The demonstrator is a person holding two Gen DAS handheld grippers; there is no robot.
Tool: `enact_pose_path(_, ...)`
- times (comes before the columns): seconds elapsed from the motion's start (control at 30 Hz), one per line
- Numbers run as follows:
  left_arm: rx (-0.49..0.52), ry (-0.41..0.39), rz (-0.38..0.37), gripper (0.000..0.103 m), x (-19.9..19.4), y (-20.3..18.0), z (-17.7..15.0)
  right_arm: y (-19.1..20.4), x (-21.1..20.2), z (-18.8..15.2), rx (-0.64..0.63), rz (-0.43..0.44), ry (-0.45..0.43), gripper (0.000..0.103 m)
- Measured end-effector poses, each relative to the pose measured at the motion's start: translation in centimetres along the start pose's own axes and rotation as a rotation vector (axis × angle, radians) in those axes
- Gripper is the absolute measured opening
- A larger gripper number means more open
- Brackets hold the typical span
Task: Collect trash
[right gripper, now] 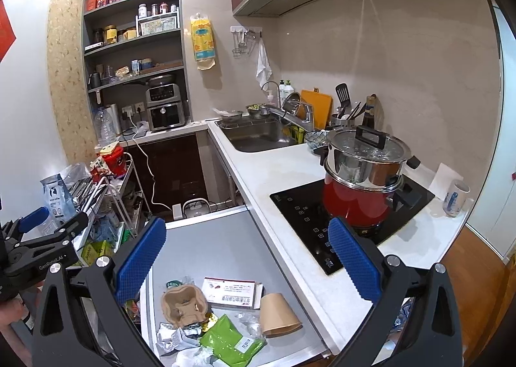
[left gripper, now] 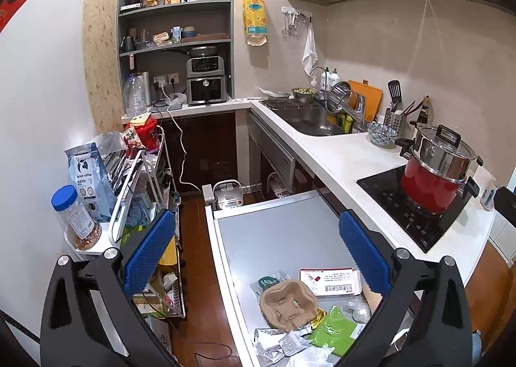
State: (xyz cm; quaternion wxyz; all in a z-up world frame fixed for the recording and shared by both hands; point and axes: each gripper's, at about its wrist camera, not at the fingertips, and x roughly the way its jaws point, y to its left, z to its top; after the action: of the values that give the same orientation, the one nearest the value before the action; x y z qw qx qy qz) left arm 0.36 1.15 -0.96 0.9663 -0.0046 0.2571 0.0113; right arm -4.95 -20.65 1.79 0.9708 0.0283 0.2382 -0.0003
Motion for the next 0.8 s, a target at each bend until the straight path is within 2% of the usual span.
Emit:
enact_pose_path(0.5,0.001,0.010,0.009,0.101,0.7,0.1,-0.3,-0.2,0.5,-0.2,-0.014,-0.010,0.015,0.099)
enact_pose_path(0.67,-0.014,0.018,-0.005,0.101,1.1,0.5,-0.4,-0.6,0.9,-0.4,-0.006,0.043,0.024,0.099)
enact_pose_path(0.8,-0.024,0.031,-0.039,0.101,1.7,0.8,-0.7,-0.4,1.9,-0.7,-0.047,0.002,0.048,0.099)
